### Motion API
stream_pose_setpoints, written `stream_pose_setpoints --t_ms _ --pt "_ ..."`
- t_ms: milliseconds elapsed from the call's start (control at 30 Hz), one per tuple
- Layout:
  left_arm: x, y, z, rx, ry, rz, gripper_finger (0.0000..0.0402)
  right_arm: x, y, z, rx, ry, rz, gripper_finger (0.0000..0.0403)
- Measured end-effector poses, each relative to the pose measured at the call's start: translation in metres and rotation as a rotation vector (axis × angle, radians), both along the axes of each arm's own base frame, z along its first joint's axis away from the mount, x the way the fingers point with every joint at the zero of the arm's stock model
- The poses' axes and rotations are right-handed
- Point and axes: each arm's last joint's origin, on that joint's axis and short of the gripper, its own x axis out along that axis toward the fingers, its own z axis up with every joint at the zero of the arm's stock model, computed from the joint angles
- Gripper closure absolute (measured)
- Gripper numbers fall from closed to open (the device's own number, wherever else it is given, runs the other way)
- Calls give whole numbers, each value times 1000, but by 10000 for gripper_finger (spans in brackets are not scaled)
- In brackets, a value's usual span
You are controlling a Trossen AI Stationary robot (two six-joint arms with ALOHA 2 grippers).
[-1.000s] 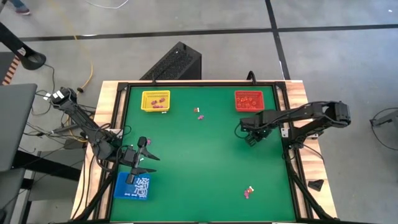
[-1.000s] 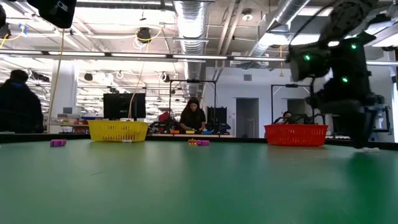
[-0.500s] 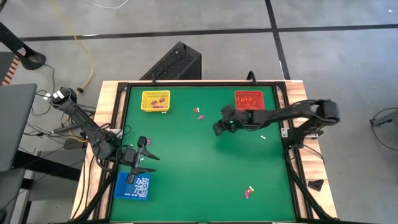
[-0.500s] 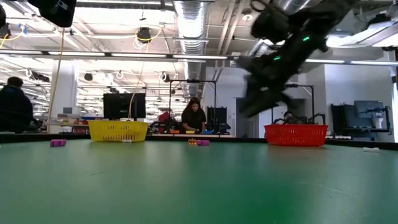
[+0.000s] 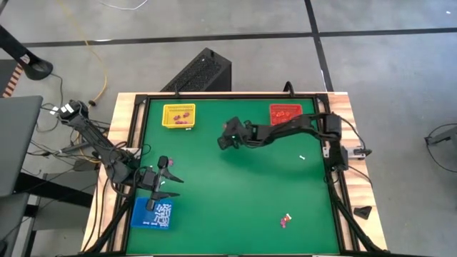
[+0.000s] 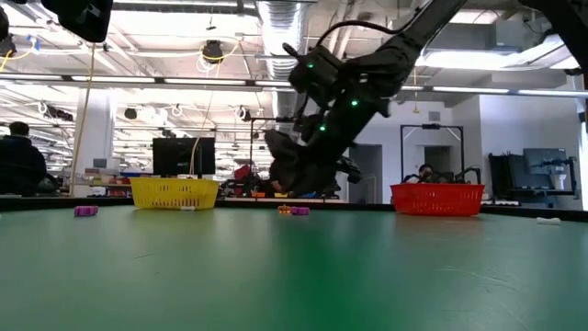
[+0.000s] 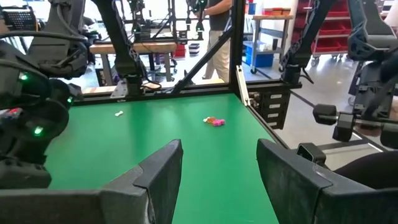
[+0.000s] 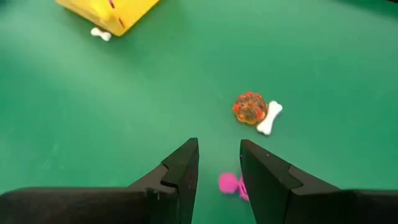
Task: Sort Halloween decoration
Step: Put the pink skeleton toy into the yellow bin
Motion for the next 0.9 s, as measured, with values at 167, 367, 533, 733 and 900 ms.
stream_pose_setpoints --t_ms 167,367,533,733,900 --pt "0 0 -2 8 16 0 205 6 -2 -13 -5 37 -13 253" --pt "0 0 -3 10 28 -2 205 7 -2 -34 -42 112 -55 253" --pt "0 0 -4 11 33 -3 205 8 11 -49 -41 162 -26 253" --pt "0 0 -5 17 39 -3 205 4 31 -45 -46 225 18 253" --pt "0 0 -4 15 39 -2 205 0 35 -36 -63 251 15 253"
